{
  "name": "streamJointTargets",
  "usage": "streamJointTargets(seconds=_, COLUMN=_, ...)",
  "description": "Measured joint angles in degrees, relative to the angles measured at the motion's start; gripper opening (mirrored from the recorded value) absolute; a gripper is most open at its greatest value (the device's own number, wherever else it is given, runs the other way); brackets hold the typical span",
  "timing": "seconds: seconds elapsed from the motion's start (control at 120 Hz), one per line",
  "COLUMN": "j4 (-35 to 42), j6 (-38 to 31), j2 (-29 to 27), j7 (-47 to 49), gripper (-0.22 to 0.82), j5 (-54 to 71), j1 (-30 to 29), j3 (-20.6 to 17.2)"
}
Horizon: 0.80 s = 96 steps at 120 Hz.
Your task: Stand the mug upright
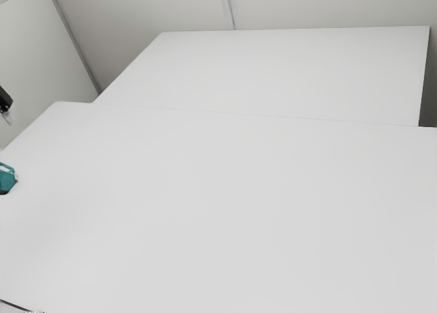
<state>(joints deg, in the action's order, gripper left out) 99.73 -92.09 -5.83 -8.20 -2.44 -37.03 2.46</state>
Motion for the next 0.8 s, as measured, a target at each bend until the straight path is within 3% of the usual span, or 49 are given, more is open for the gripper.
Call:
streamJointTargets(seconds=0.308, j4=-2.4, j6=0.5, j2=13.6, j7=-18.3, gripper=0.60, j5=-10.9, j1=-24.0, j3=0.0)
streamJointTargets(seconds=0.5, j4=-10.3, j6=0.3, j2=23.1, j7=-31.1, gripper=0.60, j5=-15.0, j1=-28.7, j3=0.3)
streamJointTargets(seconds=0.8, j4=-26.0, j6=0.6, j2=38.4, j7=-47.8, gripper=0.60, j5=-21.5, j1=-30.9, j3=1.6)
